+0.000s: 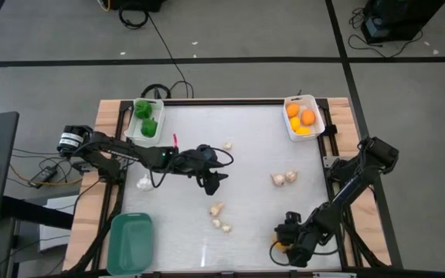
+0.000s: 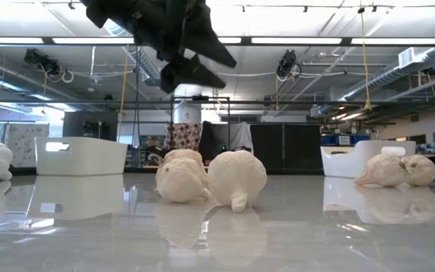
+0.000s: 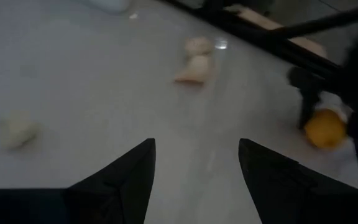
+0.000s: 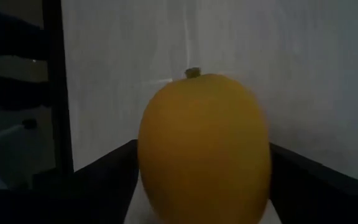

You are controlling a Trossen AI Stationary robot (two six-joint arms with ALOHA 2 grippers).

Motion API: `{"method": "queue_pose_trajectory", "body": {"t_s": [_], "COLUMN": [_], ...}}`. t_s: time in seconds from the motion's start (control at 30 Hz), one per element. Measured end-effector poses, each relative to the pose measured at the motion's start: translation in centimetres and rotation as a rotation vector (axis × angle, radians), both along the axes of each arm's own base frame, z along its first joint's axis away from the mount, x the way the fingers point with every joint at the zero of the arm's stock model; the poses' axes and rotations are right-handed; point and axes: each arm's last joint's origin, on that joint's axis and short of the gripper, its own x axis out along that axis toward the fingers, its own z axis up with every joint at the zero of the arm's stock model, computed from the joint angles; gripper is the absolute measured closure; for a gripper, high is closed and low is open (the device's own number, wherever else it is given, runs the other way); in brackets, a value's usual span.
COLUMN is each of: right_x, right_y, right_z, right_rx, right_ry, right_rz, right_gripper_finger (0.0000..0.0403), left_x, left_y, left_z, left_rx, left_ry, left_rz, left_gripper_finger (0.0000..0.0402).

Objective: Sort produce into baskets
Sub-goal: Put the yellow lemon into the right white bin

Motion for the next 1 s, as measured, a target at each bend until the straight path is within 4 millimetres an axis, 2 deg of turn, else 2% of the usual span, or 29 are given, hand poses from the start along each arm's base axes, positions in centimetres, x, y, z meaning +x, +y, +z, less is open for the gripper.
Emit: {"method": "queue_pose_trajectory", "body": {"t_s": [0.1, 0.2, 0.33, 0.47, 0.6, 0.73, 1.0], "right_x": [0.6, 1.4, 2.7, 3.5, 3.5, 3.1, 2.6], "right_y": [-0.6, -1.5, -3.4, -6.5, -10.3, -15.3, -25.7], "right_z": [0.6, 1.2, 2.3, 3.8, 5.7, 7.2, 7.4], "right_rx": [0.011, 0.008, -0.015, -0.042, -0.125, -0.272, -0.420], "right_ry": [-0.027, -0.053, -0.116, -0.132, -0.144, -0.145, 0.033], "right_rz": [-0.029, -0.061, -0.151, -0.338, -0.504, -0.692, -1.037], "right_gripper_finger": [0.0123, 0.0150, 0.0151, 0.0133, 0.0133, 0.0143, 0.0139], "left_x": [0.2, 0.3, 0.3, 0.2, 0.1, -0.1, -0.3], "left_y": [-0.2, -0.3, 0.0, 0.3, 0.7, 1.1, 2.3], "left_z": [0.4, 0.6, 0.5, 0.3, 0.0, -0.3, -0.7], "left_rx": [0.042, 0.040, 0.066, 0.059, -0.019, -0.045, -0.018], "left_ry": [-0.040, -0.064, -0.053, -0.032, -0.003, 0.035, 0.087], "left_rz": [-0.088, -0.095, -0.031, 0.010, 0.007, 0.001, 0.031], "left_gripper_finger": [0.0165, 0.0165, 0.0165, 0.0165, 0.0165, 0.0165, 0.0165]}}
